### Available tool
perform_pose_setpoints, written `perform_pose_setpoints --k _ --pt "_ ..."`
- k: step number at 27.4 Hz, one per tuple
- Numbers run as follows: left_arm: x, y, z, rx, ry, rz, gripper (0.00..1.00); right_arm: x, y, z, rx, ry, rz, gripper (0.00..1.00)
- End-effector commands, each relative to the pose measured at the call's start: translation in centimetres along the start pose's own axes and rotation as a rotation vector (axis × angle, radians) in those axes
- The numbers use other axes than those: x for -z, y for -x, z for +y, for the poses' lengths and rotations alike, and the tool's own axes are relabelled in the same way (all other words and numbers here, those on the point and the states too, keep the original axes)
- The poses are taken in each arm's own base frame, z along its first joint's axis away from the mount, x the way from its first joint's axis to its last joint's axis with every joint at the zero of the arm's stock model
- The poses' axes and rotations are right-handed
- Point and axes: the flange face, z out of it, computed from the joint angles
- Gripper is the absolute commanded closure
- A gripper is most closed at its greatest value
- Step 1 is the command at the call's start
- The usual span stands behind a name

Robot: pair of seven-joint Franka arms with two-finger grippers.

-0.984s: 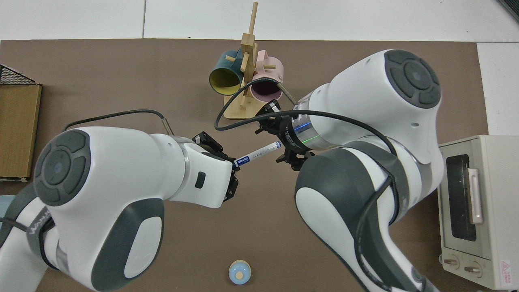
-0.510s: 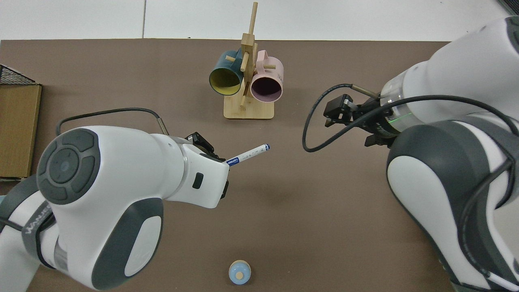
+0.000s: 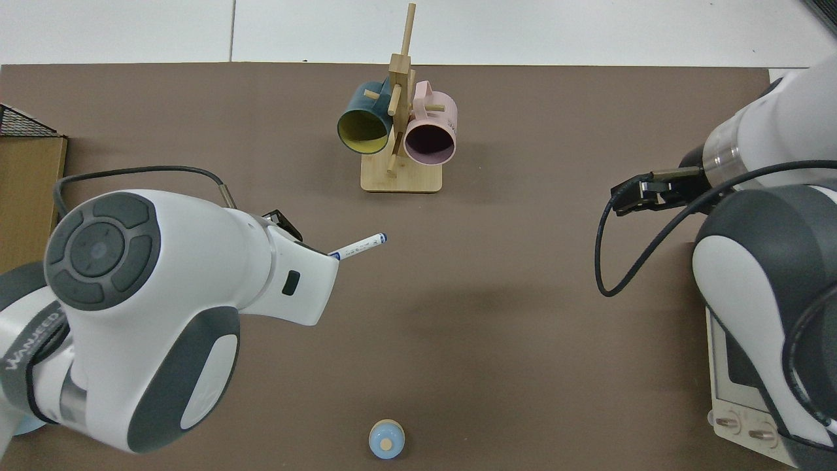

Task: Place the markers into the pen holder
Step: 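Carry the marker away with the left gripper while the right gripper retracts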

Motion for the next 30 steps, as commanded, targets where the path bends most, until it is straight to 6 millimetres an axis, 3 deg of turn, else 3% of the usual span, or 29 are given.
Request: perform_pose_setpoints --k 1,9,14,19,30 --pt "0.8 2.8 -1.4 -0.037 -0.053 -0.117 1.0 -0.3 0.7 1.1 0.028 0.011 0.033 0.0" --pt "1.6 7.0 -4.4 -0.149 -0.122 -0.283 1.0 1.2 1.1 4.3 -0.024 -0.03 -0.013 0.0" --pt "2.4 9.2 -6.0 -0.155 -0.173 -0.404 1.0 2.4 2.6 4.5 -0.015 -0.02 -0.029 0.0" --pt "4.4 11.9 -8.4 -0.259 -0.198 -0.483 1.0 1.5 3.5 4.5 -0.01 -0.018 -0.01 0.0" --pt "7.0 17.6 -13.0 -0.433 -0.283 -0.697 1.0 1.4 3.3 4.5 -0.024 -0.031 -0.005 0.0"
